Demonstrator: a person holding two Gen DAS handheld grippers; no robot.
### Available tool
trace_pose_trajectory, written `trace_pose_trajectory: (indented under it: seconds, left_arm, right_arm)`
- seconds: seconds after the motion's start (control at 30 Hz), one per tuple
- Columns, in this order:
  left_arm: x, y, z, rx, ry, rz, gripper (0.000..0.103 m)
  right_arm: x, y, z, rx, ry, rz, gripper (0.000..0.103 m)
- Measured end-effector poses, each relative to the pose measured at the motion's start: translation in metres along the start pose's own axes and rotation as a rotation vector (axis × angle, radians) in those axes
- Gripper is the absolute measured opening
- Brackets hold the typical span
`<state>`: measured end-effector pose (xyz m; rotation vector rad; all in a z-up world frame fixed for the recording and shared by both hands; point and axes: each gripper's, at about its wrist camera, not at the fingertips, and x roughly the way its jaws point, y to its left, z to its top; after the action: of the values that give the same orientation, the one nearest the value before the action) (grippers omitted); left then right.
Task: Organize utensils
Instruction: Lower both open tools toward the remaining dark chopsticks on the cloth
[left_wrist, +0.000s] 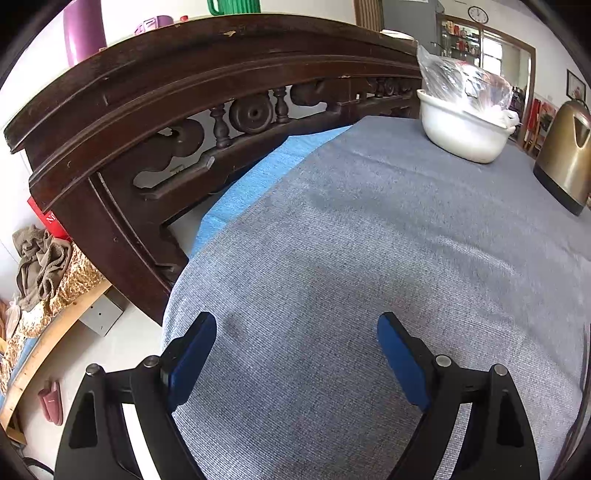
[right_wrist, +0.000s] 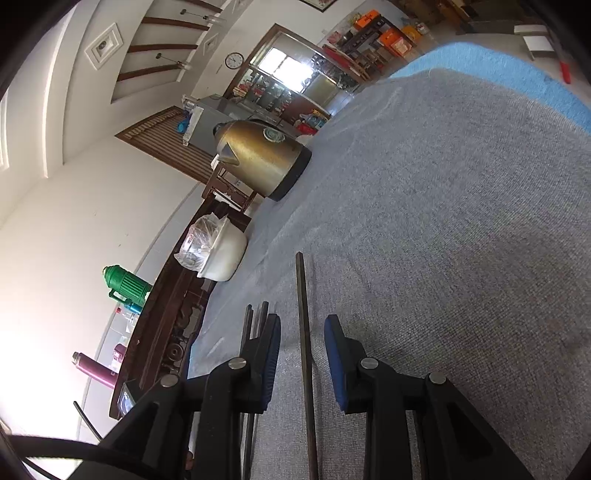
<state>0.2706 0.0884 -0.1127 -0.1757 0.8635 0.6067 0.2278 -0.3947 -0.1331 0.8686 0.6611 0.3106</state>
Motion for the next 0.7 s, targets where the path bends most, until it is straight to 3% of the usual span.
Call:
trace_pose_trajectory:
  seconds: [0.13,0.23,0.37,0.5,0.57,0.6,0.7]
  left_arm:
    - [-0.005,-0.006,-0.001,0.035,-0.019,-0.01,0.089]
    - [-0.012,-0.005,-0.002,0.051,-0.04,-0.061,0.089]
    - [-0.022,0.011,0.006,0.036,-0.033,-0.133,0.089]
    - [-0.034,0.03,0.013,0.154,0.016,-0.184,0.089]
    - [-0.053,0.044,0.009,0.213,-0.014,-0.206,0.089]
    - [-0.065,0.053,0.005,0.251,-0.037,-0.221,0.089]
    - [-0.101,0.074,-0.01,0.345,-0.105,-0.236,0.089]
  right_arm:
    - [-0.01,0.002,-0.001,-0.006,-0.029,-0.018,0.028]
    - [-0.038,0.006,0.001,0.015,-0.075,-0.029,0.028]
    - [-0.089,0.03,0.014,-0.065,-0.139,-0.069,0.028]
    - [-0.134,0.047,0.02,-0.1,-0.158,-0.105,0.029]
    - [-0.157,0.055,0.014,-0.109,-0.185,-0.136,0.046]
    - [-0.164,0.057,0.012,-0.11,-0.197,-0.143,0.067]
    - [-0.189,0.068,-0.002,-0.145,-0.259,-0.193,0.068]
